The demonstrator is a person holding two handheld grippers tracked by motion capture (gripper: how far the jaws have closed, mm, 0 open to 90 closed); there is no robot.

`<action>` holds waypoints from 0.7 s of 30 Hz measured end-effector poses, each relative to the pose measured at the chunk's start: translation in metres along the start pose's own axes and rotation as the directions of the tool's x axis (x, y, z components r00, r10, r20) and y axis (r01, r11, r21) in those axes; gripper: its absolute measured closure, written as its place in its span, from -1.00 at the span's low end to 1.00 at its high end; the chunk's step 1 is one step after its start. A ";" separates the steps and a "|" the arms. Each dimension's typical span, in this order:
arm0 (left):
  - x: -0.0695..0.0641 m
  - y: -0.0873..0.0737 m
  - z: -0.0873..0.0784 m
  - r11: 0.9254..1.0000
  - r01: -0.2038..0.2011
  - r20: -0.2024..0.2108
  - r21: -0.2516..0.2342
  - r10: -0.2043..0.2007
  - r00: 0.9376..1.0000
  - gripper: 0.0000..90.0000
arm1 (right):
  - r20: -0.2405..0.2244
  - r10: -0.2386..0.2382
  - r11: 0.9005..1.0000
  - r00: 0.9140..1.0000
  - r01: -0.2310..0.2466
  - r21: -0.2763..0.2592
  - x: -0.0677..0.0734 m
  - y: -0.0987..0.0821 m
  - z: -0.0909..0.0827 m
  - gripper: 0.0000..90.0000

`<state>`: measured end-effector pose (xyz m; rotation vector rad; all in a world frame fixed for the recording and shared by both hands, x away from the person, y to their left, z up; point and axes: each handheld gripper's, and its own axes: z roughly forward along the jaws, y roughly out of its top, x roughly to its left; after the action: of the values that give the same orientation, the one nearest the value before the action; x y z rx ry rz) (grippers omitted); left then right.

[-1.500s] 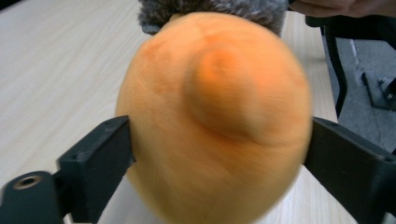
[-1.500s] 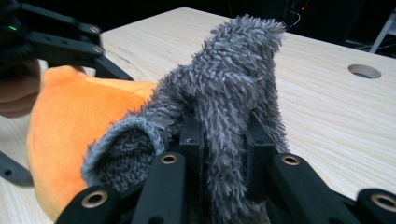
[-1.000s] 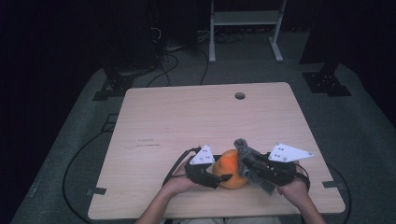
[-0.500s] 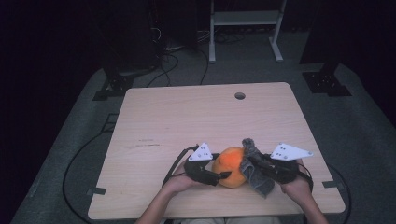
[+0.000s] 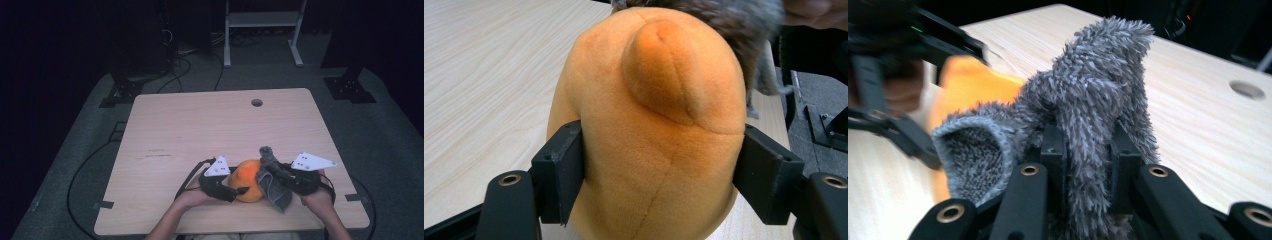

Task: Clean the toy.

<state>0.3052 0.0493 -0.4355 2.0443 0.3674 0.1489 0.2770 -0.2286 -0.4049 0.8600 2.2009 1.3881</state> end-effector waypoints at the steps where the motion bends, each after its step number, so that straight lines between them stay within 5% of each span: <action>1: 0.000 0.000 0.000 1.000 0.001 0.000 -0.002 -0.001 1.000 -0.39 | 0.006 0.010 1.000 1.000 -0.010 0.006 -0.003 -0.002 0.000 0.64; 4: -0.001 0.001 0.001 1.000 -0.004 0.001 0.002 0.004 1.000 -0.39 | 0.006 0.011 1.000 1.000 -0.011 0.007 -0.001 -0.001 -0.003 0.64; 10: -0.006 0.000 0.003 1.000 -0.023 -0.004 -0.001 0.023 1.000 -0.39 | -0.091 -0.073 0.996 0.993 0.068 -0.055 0.031 0.021 -0.006 0.64; 13: -0.006 0.000 0.003 1.000 -0.022 -0.005 -0.001 0.022 1.000 -0.39 | -0.093 -0.119 0.992 0.989 0.114 -0.053 0.040 0.024 -0.004 0.63; 21: 0.000 -0.002 0.000 1.000 0.005 0.004 -0.008 -0.005 1.000 -0.39 | -0.058 -0.061 0.998 0.996 0.059 -0.032 0.019 0.006 -0.004 0.63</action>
<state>0.3050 0.0503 -0.4373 2.0357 0.3687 0.1431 0.2629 -0.2164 -0.3976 0.7453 2.2246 1.4309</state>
